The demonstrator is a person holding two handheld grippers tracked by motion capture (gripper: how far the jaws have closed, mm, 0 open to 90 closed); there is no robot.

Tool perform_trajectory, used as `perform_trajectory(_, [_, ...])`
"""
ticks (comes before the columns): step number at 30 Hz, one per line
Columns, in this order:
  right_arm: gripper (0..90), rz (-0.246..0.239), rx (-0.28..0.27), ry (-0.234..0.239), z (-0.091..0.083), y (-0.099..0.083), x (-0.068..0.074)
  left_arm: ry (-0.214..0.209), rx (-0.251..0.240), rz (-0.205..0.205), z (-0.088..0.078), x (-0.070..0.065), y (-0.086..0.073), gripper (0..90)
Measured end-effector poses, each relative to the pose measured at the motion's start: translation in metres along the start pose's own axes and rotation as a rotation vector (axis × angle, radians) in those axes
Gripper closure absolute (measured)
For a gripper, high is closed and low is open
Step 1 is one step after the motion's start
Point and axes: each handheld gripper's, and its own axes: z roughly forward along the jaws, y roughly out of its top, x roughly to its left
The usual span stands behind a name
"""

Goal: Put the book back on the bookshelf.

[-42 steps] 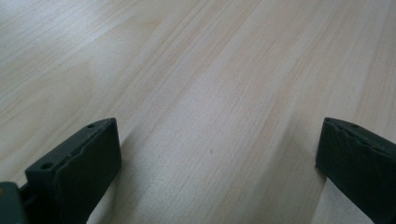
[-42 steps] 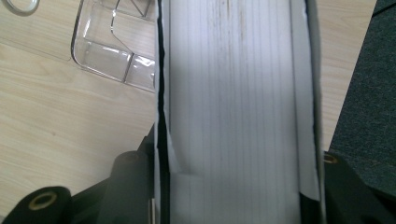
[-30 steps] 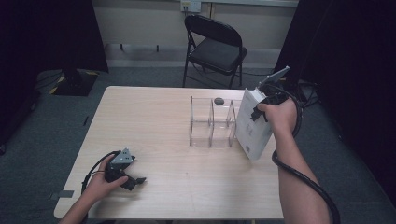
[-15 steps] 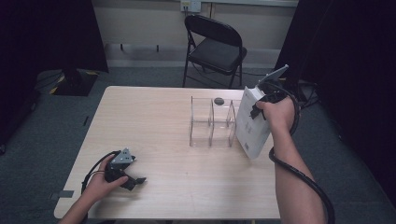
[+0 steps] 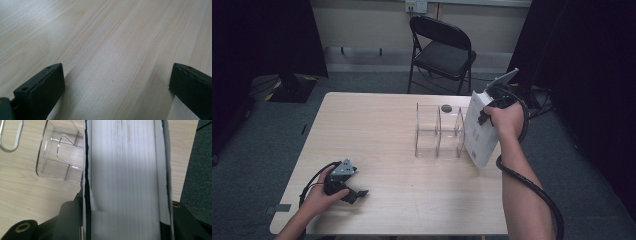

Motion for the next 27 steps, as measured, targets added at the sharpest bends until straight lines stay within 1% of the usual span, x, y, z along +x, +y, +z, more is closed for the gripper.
perform_trajectory(5, [52.2, 0.001, -0.005, -0.009, 0.003, 0.002, 0.001, 0.000, 0.000, 0.000, 0.000, 0.000, 0.000, 0.0])
perform_trajectory(10, [52.3, 0.006, -0.007, -0.001, 0.005, 0.004, 0.001, -0.001, 0.000, 0.000, 0.000, 0.000, 0.000, 0.0])
perform_trajectory(14, [52.2, 0.001, 0.000, -0.009, 0.007, 0.006, 0.001, -0.001, -0.001, 0.001, 0.000, 0.000, 0.000, 0.0])
perform_trajectory(17, [52.2, 0.012, -0.007, -0.009, 0.007, 0.007, 0.001, -0.001, 0.000, 0.001, 0.000, 0.000, 0.000, 0.0])
perform_trajectory(27, [52.2, 0.013, -0.021, -0.016, 0.012, 0.011, 0.004, 0.000, 0.000, 0.001, 0.000, 0.000, 0.000, 0.0])
